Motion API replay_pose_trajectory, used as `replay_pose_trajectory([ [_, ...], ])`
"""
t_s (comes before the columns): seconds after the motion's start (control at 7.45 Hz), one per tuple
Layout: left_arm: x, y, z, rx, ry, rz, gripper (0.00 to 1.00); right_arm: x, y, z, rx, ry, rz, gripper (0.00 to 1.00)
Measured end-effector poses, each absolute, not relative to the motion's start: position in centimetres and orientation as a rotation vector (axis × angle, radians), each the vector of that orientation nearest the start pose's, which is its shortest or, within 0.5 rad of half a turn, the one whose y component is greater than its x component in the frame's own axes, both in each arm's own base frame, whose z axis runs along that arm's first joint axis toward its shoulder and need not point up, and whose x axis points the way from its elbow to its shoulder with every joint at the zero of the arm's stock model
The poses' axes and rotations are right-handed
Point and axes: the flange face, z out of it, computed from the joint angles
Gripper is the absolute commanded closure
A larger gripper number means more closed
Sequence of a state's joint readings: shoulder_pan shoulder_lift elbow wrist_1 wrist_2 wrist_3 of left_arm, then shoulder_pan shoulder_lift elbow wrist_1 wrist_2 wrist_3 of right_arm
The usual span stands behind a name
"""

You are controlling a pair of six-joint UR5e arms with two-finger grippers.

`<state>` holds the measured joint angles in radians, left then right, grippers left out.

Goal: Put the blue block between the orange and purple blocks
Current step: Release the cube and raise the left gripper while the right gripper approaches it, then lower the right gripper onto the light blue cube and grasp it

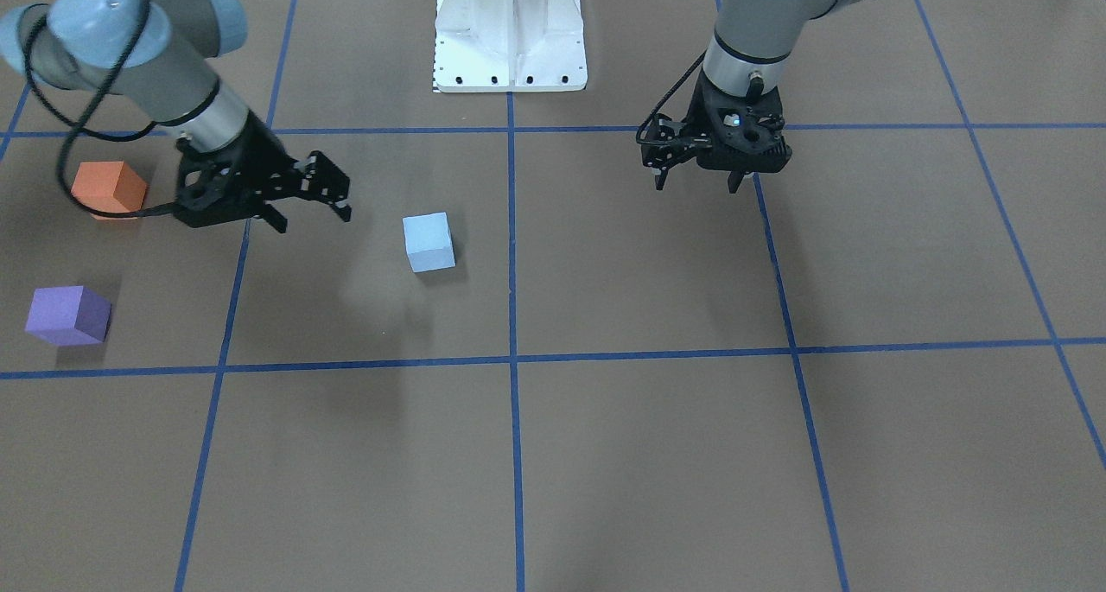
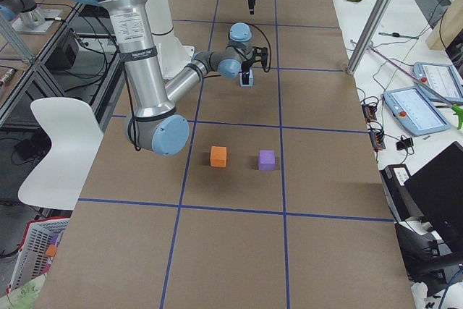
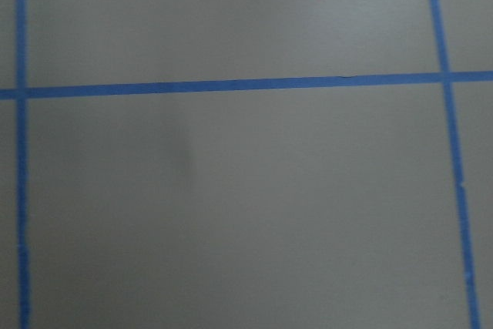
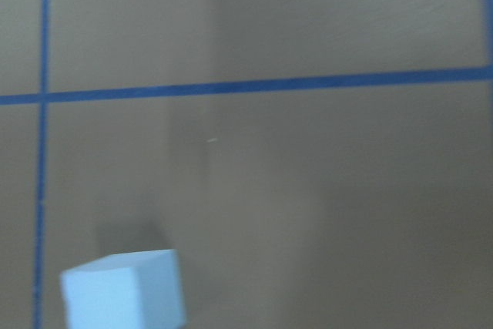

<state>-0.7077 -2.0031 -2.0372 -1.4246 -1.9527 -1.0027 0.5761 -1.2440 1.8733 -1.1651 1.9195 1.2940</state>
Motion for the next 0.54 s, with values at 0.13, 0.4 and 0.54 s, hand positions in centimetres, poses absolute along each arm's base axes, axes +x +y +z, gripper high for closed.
replay_pose_trajectory([
  [0.13,35.9,-43.6,24.4,0.149,0.808,0.010,0.00,-45.9,-38.9,29.0,0.158,-1.055,0.092,0.01],
  [0.4,35.1,-43.0,25.2,0.137,0.806,0.007,0.00,-47.6,-38.3,28.9,0.178,-1.034,0.098,0.01],
  [0.54,34.8,-42.6,25.3,0.127,0.815,0.013,0.00,-48.6,-38.9,28.3,0.182,-1.000,0.106,0.02],
])
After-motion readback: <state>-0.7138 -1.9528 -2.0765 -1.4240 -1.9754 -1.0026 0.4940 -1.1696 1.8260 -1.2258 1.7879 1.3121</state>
